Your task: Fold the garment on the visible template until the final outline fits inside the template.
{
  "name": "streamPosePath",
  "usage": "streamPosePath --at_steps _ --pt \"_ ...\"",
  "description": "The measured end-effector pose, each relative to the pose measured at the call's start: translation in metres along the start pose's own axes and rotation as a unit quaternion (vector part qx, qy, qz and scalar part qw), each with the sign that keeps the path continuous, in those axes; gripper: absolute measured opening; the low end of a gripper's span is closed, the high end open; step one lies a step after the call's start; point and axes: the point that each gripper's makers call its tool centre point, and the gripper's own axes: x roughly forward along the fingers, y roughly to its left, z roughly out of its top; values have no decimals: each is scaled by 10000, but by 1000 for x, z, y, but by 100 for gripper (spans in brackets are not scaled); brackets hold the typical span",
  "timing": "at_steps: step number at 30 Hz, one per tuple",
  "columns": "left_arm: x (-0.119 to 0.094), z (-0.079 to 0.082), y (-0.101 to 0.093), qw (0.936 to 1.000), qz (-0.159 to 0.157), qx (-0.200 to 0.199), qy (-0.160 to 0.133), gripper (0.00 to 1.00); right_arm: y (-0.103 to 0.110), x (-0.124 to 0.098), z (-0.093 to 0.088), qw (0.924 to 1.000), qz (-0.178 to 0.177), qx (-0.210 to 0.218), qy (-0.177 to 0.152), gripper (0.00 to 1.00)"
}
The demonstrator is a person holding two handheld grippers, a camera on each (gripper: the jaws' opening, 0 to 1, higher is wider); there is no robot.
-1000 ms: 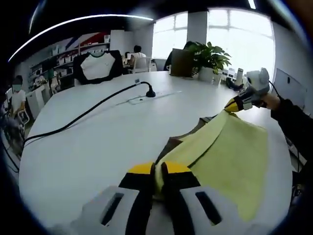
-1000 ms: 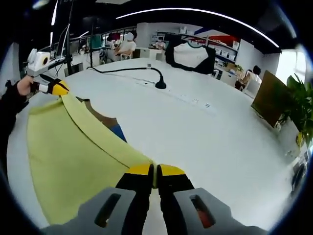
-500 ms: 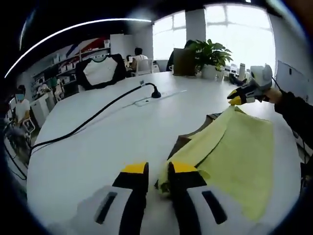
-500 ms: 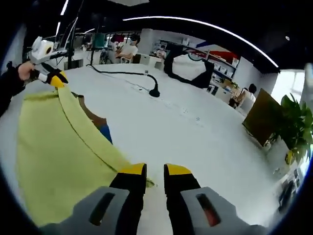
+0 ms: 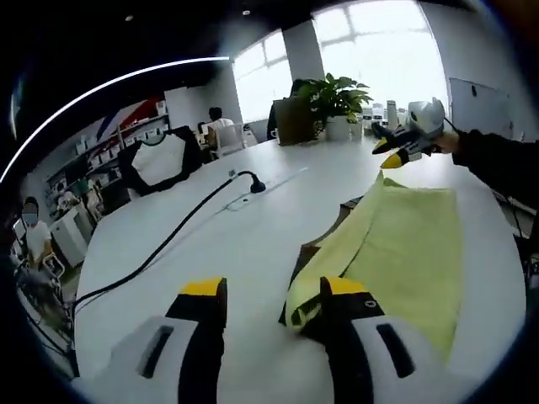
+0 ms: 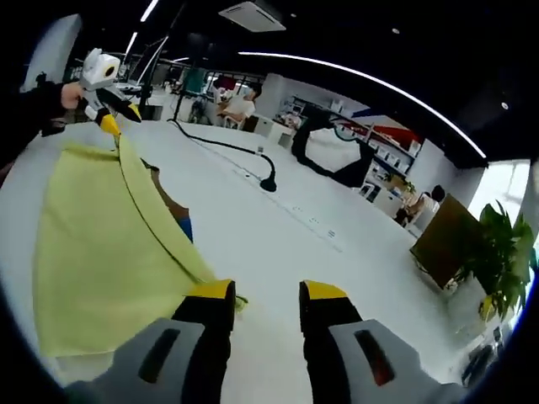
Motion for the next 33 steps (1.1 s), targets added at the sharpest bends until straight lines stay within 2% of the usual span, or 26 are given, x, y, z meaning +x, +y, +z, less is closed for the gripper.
streamPosePath --at_steps 2,3,7,10,13,14,16,18,19,21,25,28,31,33 --pt "-2 -8 1 9999 5 71 126 57 3 1 -3 9998 113 112 -68 40" --pt "-2 -10 2 9999 11 60 157 57 6 1 -5 9993 200 302 -92 43" --pt "-1 -23 1 9993 -88 -238 263 46 12 3 -12 9960 439 774 -22 45" --pt "5 -30 0 9980 -188 -548 269 37 13 7 -20 9929 503 1071 76 41" --pt "10 -39 -3 9954 -279 -831 395 24 13 12 -25 9916 560 1157 138 30" --pt "12 -40 -4 9947 -303 -891 408 23 13 12 -25 9913 547 1188 109 25" --pt "15 -39 -5 9935 -344 -1022 359 21 11 14 -21 9902 527 1288 -69 21" --pt "16 -33 -8 9900 -423 -1329 209 14 15 15 -22 9891 586 1347 -24 17" --pt "16 -33 -10 9874 -492 -1493 188 7 17 15 -23 9892 599 1340 2 11" --pt "15 -32 -8 9865 -445 -1564 176 6 18 16 -21 9889 654 1331 -43 1" --pt "12 -28 -4 9843 -413 -1714 114 5 18 17 -17 9871 626 1470 -123 0" --pt "8 -20 -5 9740 -516 -2207 -1 5 16 16 -19 9848 545 1646 -104 0" --pt "6 -15 -1 9709 -507 -2341 -93 5 13 14 -18 9793 513 1943 -221 0" --pt "4 -10 2 9694 -468 -2405 -148 5 12 14 -18 9788 530 1967 -204 0"
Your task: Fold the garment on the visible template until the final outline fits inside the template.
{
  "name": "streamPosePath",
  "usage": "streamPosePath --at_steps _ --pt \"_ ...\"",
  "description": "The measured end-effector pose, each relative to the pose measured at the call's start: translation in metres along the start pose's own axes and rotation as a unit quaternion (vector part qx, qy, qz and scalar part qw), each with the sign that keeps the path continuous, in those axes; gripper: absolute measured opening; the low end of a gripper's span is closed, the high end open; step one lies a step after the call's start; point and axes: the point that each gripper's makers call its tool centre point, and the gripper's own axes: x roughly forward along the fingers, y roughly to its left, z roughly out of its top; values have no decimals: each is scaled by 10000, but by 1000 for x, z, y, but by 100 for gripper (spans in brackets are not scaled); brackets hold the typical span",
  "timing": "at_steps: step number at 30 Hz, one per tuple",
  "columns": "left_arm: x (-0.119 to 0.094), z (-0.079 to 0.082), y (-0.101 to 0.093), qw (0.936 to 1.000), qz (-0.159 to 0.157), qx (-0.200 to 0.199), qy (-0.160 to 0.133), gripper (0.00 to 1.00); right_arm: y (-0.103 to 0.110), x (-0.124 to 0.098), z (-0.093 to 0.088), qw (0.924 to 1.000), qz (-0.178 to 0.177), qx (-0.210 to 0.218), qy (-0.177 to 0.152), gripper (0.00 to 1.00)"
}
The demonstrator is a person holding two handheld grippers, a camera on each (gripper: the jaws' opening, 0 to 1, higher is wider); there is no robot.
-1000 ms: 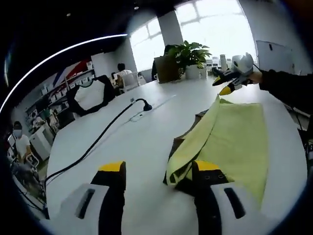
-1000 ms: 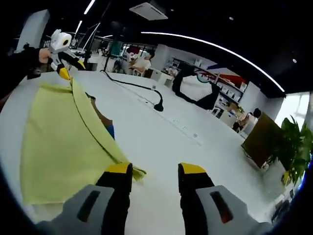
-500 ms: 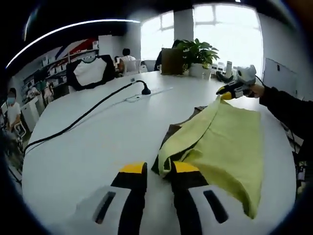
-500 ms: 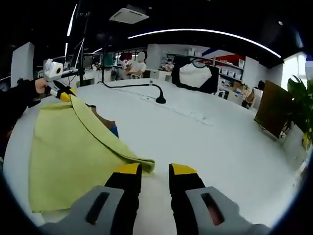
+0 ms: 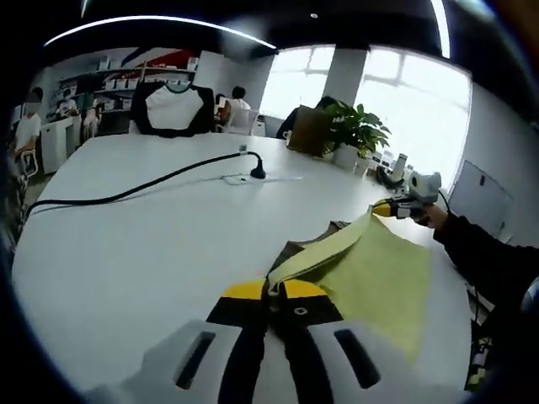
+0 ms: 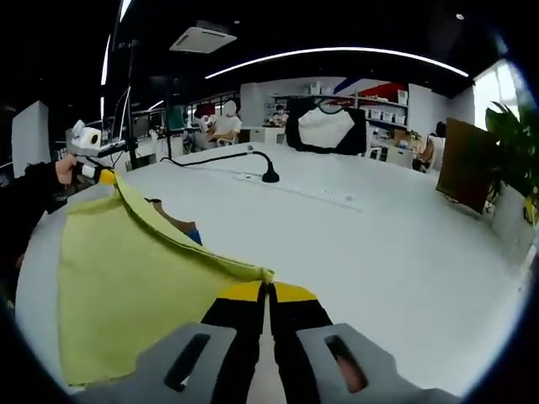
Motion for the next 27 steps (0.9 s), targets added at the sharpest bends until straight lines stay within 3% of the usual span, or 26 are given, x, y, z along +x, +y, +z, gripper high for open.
streamPosePath --at_steps 8,14,19,27 --pt "3 24 8 9993 31 -346 -158 5 -3 4 4 9999 -43 105 1 0" --pt "16 30 27 9990 214 -387 -18 4 -3 12 -6 9994 -104 183 262 0" --pt "26 17 37 9987 334 -267 288 4 -4 16 -6 9992 -139 99 357 0" --pt "36 -6 45 9974 492 -137 516 4 -4 15 -9 9987 -201 84 469 0"
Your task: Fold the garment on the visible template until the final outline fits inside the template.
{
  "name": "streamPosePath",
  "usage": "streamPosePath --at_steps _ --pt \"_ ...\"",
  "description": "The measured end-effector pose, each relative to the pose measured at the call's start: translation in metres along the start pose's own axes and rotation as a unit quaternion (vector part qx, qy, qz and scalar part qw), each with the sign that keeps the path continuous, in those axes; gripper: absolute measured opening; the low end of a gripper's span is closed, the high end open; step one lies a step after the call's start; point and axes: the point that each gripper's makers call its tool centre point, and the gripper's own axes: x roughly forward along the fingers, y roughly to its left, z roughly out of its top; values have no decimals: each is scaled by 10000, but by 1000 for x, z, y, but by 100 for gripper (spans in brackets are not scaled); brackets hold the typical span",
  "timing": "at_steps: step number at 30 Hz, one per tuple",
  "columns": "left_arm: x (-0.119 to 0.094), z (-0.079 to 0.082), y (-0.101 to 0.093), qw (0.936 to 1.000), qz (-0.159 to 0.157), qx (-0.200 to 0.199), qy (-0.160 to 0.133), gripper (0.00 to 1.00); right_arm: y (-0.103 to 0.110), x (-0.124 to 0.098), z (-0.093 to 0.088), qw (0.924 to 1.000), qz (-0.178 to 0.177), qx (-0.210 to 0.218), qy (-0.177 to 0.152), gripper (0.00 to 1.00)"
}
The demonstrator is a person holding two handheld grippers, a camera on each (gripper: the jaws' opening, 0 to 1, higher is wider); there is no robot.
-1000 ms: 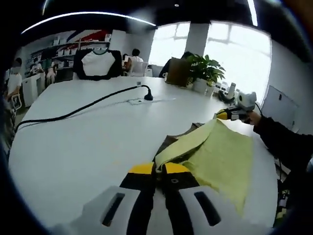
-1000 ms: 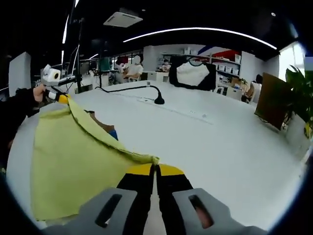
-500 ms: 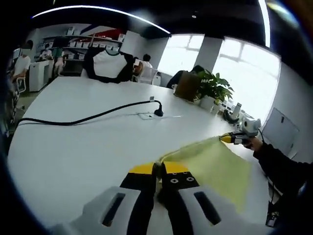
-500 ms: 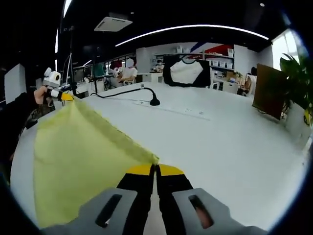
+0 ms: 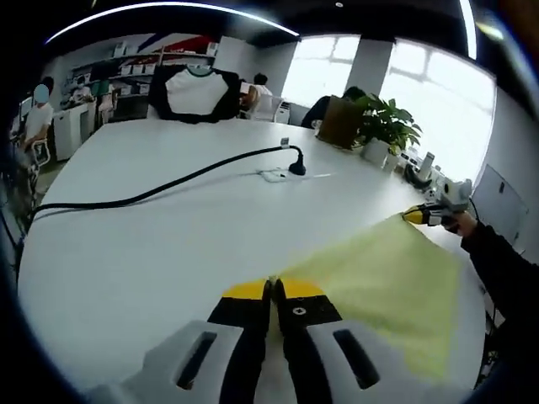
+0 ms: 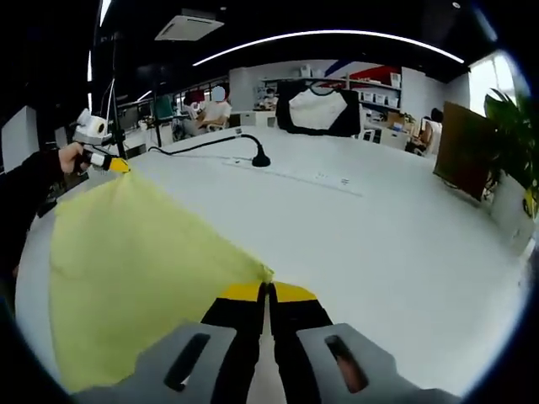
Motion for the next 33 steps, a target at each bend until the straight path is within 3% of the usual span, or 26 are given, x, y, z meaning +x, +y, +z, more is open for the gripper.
streamPosePath --at_steps 7,13,14,15,16,18,23,27,29,33 --pt "5 -6 8 9996 51 264 76 3 -1 1 -1 10000 -18 22 3 0" --pt "7 -6 13 9995 99 303 79 4 -2 1 0 9996 -144 -232 113 1" --pt "7 -5 15 9993 136 358 37 5 -5 1 0 9994 -211 -241 100 3" --pt "6 -2 21 9985 283 467 -25 6 -17 -3 -1 9979 -510 -367 149 5" --pt "2 -2 31 9962 576 657 -7 7 -21 -4 -2 9974 -595 -373 178 7" --pt "-3 0 31 9965 564 606 -69 13 -28 -9 2 9977 -642 -203 -118 7" --pt "-17 14 32 9945 616 710 -468 29 -35 -24 8 9963 -756 -166 -379 16" --pt "-25 18 23 9940 570 611 -712 32 -31 -31 13 9957 -712 -68 -583 17" --pt "-27 19 15 9922 613 742 -794 33 -28 -35 16 9954 -682 -20 -667 19" --pt "-31 24 -1 9920 484 684 -949 37 -20 -41 22 9937 -716 -214 -834 22"
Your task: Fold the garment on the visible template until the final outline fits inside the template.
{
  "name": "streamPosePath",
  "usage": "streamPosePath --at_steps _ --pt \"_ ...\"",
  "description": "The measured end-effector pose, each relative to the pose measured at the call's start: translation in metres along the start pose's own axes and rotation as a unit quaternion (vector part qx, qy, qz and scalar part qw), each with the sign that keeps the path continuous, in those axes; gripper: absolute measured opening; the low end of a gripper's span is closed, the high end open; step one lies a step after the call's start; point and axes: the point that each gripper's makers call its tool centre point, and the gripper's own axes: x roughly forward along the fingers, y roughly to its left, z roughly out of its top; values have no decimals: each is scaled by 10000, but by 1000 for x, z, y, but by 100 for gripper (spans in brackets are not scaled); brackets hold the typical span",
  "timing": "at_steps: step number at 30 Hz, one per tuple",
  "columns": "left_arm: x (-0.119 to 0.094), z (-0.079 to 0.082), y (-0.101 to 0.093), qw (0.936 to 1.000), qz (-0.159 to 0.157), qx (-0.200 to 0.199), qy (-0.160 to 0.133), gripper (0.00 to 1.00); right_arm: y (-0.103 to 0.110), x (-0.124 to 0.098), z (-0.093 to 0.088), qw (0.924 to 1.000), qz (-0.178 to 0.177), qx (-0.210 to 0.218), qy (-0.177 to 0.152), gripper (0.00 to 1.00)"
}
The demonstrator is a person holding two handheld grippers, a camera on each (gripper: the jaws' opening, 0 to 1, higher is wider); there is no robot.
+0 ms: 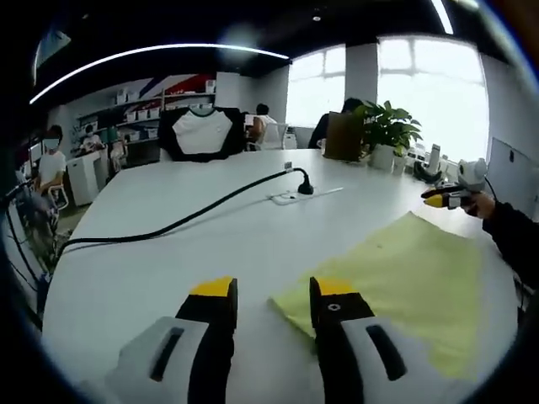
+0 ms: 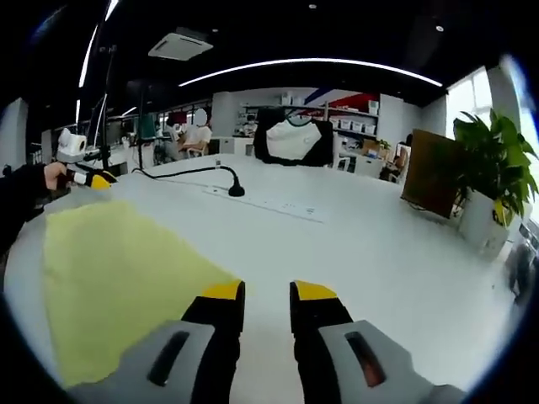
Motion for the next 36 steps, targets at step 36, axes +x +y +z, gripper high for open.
streamPosePath --at_steps 36 --pt "-89 -31 -78 9987 -402 -293 -97 39 72 -81 -14 9994 321 69 55 31"
